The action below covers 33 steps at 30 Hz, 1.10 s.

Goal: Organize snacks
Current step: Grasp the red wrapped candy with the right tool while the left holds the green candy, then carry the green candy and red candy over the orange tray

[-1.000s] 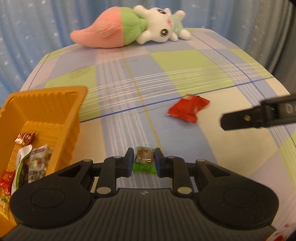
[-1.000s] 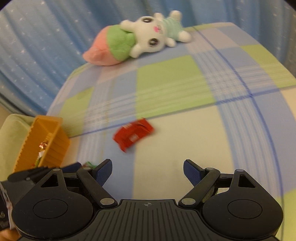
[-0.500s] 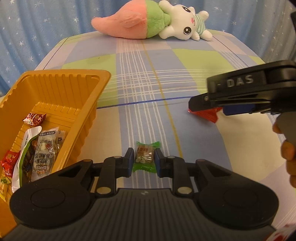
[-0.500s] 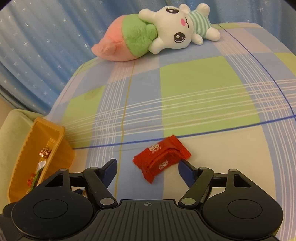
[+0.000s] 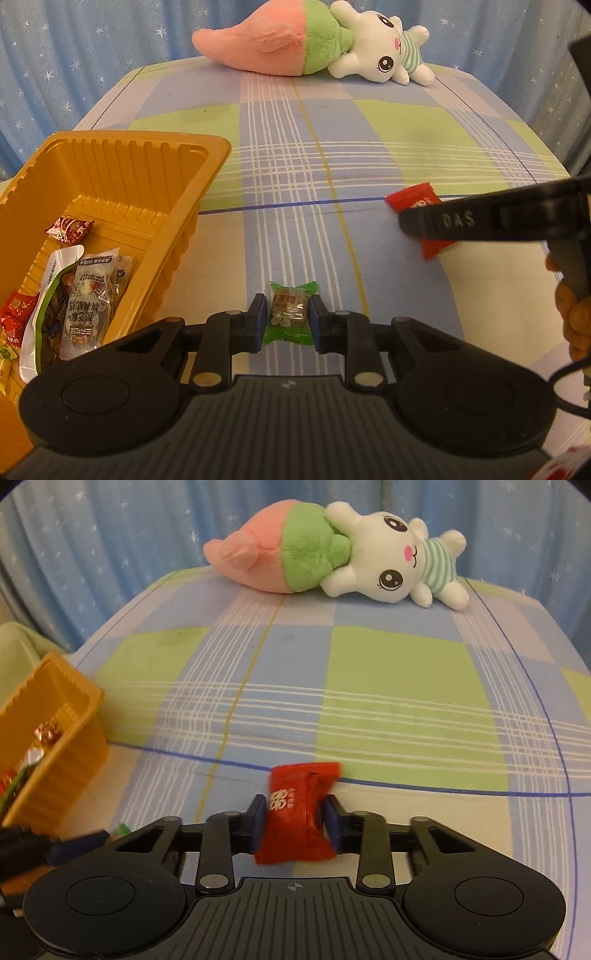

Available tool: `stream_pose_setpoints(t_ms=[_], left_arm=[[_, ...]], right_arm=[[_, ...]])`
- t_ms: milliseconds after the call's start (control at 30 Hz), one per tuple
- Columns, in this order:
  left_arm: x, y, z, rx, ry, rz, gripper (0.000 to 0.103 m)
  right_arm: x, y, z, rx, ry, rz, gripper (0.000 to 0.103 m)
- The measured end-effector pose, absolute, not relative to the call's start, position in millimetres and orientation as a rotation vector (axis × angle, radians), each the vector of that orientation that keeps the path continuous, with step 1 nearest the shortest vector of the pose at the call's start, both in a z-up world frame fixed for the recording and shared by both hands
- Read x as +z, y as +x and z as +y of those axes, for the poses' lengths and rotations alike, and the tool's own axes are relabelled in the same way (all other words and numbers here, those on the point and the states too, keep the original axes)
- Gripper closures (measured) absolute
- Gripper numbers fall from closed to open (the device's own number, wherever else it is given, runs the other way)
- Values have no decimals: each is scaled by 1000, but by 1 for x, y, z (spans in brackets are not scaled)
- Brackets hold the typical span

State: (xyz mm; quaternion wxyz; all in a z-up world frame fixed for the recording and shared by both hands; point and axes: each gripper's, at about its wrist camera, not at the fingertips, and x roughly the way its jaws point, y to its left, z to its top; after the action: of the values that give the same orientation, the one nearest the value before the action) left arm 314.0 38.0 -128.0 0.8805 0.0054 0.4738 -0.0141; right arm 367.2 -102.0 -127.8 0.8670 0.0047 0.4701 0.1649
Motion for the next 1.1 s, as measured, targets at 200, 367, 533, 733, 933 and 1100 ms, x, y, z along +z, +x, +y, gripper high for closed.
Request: stream_pose_setpoints(t_ms=[200,367,533,733,933,1100], left_arm=[[-127,313,39,-30,-6,990,82],[-124,309,39,-31,-20,995,83],[-116,301,34,-42,-12,981,83],[-105,289,32,-53,-11,955,83],[-88,268,36,-65,-28,923,83],[-69,244,44,-74,-45,888,83]], right_arm=[[-127,353,-114,371,44,1000,74],[-124,338,-125,387,89,1027,74],[-120,322,-135,402,138,1045,75],[-107,304,-138,425,165,1031,75],[-89,283,-137,450,190,1007,75],[-75,262,-129,475,198,996,75]])
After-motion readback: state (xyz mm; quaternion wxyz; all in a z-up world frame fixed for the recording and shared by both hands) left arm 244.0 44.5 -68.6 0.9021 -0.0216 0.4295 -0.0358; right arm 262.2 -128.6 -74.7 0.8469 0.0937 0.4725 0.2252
